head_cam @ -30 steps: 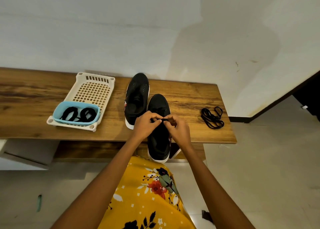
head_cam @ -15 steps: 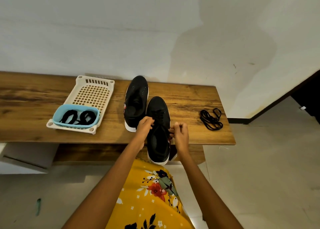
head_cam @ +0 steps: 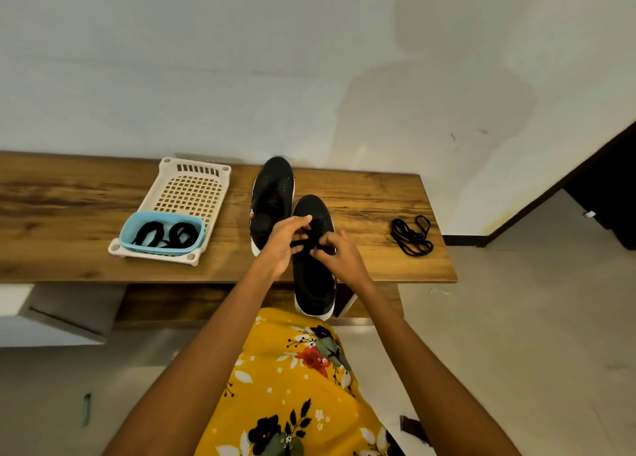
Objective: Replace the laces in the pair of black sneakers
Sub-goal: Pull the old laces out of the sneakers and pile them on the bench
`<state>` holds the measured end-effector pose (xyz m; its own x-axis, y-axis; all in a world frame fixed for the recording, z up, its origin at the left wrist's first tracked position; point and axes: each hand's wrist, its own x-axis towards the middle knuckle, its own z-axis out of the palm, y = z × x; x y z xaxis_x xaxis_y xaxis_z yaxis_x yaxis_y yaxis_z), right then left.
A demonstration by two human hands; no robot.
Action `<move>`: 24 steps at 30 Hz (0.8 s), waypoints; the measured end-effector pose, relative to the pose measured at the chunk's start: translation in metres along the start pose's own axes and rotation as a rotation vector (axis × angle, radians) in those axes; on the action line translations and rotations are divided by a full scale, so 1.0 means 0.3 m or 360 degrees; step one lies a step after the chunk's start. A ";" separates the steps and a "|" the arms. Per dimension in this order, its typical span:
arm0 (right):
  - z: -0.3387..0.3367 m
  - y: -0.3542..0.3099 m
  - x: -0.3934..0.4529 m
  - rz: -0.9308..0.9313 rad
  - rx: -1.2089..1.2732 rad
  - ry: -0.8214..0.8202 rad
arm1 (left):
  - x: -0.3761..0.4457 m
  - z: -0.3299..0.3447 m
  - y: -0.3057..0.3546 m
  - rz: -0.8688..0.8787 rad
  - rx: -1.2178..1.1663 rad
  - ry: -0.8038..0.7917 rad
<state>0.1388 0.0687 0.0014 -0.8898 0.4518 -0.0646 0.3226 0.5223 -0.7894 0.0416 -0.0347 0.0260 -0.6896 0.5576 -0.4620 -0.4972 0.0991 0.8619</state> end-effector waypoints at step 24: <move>-0.174 -0.172 -0.073 0.0782 0.1961 0.1026 | -0.134 0.019 0.113 0.0150 -0.0062 0.0680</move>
<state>0.1584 0.0696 0.0753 -0.3738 0.8068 -0.4574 -0.2233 -0.5570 -0.8000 0.0553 -0.0491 0.0749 -0.8848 0.1709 -0.4335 -0.4354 0.0285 0.8998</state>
